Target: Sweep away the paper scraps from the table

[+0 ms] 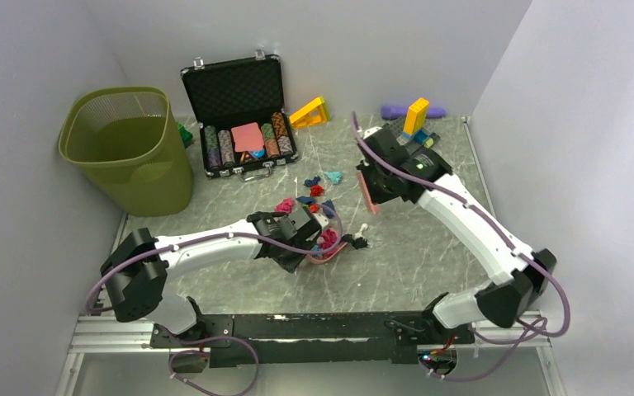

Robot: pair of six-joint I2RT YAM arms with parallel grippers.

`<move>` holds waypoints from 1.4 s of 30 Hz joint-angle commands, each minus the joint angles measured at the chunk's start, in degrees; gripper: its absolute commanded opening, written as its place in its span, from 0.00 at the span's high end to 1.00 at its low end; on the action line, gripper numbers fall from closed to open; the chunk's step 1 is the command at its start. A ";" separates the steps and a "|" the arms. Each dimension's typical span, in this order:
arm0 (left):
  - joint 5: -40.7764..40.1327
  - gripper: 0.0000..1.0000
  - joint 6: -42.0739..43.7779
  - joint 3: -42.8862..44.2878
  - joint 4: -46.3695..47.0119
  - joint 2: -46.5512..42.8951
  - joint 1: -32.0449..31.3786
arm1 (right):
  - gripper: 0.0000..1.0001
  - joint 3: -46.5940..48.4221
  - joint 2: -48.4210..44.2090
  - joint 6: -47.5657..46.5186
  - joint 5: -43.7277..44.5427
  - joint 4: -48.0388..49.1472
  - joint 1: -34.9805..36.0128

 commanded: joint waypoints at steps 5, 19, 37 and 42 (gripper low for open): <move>4.94 1.00 -2.68 6.96 -7.91 -4.42 -0.71 | 1.00 -6.53 -13.28 5.08 8.24 12.66 -1.72; 15.25 1.00 -3.24 13.05 -12.13 -9.24 7.13 | 1.00 -13.94 -24.09 6.43 -6.29 22.88 -2.01; -0.71 1.00 1.72 29.32 -32.65 -18.47 26.08 | 1.00 -15.57 -26.92 6.69 -5.72 25.36 -2.18; -0.67 1.00 5.18 39.65 -35.13 -15.96 36.93 | 1.00 -15.00 -26.29 6.90 -7.88 25.99 -2.18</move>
